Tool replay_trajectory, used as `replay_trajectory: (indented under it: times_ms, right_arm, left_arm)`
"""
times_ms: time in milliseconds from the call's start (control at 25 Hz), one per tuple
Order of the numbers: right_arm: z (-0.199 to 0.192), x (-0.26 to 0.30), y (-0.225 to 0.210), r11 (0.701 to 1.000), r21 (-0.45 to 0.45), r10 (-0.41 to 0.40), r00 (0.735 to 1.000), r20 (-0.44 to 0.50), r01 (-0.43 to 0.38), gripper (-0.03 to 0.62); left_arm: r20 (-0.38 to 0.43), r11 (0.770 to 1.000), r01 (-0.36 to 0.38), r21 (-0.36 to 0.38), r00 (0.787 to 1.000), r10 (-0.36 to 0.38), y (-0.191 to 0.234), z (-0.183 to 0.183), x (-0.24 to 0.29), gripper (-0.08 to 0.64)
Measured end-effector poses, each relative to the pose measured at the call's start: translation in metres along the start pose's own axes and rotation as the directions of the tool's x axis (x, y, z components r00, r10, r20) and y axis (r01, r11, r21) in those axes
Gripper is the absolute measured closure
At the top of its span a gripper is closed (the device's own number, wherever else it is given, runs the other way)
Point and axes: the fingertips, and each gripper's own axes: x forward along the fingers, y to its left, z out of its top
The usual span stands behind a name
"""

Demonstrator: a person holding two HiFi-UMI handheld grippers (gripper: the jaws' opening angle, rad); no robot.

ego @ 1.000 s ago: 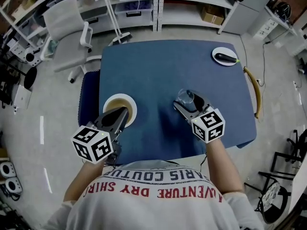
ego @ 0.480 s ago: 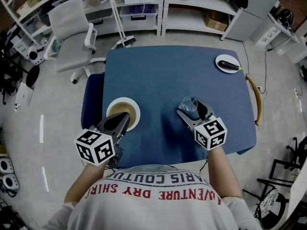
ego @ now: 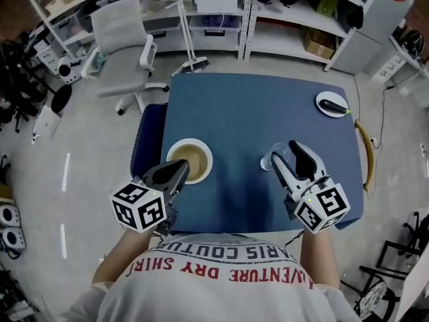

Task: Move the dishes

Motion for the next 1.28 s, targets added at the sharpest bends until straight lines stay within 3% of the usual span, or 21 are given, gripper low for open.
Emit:
replay_trajectory:
  times_ms: [40,120,200,400,680,1040,1080,1160,1280]
  right_arm:
    - [0.005,0.004,0.011,0.999,0.007,0.037,0.999,0.007,-0.037,0.427]
    - [0.005,0.014,0.034,0.994,0.031,0.108,0.994,0.000,-0.108,0.506]
    - [-0.002,0.025,0.057,0.986,0.060,0.156,0.988,-0.021,-0.155,0.543]
    - [-0.035,0.049,0.111,0.962,0.163,0.236,0.966,-0.103,-0.217,0.568]
    - [-0.067,0.065,0.159,0.943,0.235,0.279,0.942,-0.184,-0.234,0.569]
    - [-0.093,0.077,0.158,0.958,0.254,0.200,0.945,-0.258,-0.134,0.565]
    - [-0.096,0.080,0.156,0.958,0.259,0.195,0.945,-0.263,-0.125,0.540]
    - [-0.104,0.085,0.155,0.956,0.270,0.198,0.938,-0.285,-0.120,0.417]
    - [-0.117,0.096,0.152,0.949,0.294,0.206,0.925,-0.319,-0.110,0.385]
  left_arm:
    - [0.007,1.000,-0.001,-0.001,1.000,0.001,0.000,0.002,-0.004,0.528]
    - [0.019,1.000,-0.001,-0.002,1.000,0.001,0.001,0.004,-0.013,0.528]
    - [0.025,1.000,-0.001,-0.003,1.000,0.001,0.002,0.006,-0.022,0.528]
    - [0.029,1.000,0.002,-0.018,1.000,-0.002,0.009,0.006,-0.044,0.528]
    - [0.013,0.999,-0.015,-0.045,1.000,0.016,0.034,-0.014,-0.078,0.528]
    - [0.008,0.995,-0.032,-0.093,0.999,0.033,0.061,-0.038,-0.096,0.528]
    - [0.007,0.995,-0.033,-0.096,0.999,0.034,0.064,-0.040,-0.097,0.528]
    - [0.006,0.994,-0.037,-0.104,0.999,0.038,0.067,-0.043,-0.099,0.528]
    - [0.010,0.992,-0.046,-0.117,0.999,0.048,0.070,-0.046,-0.103,0.528]
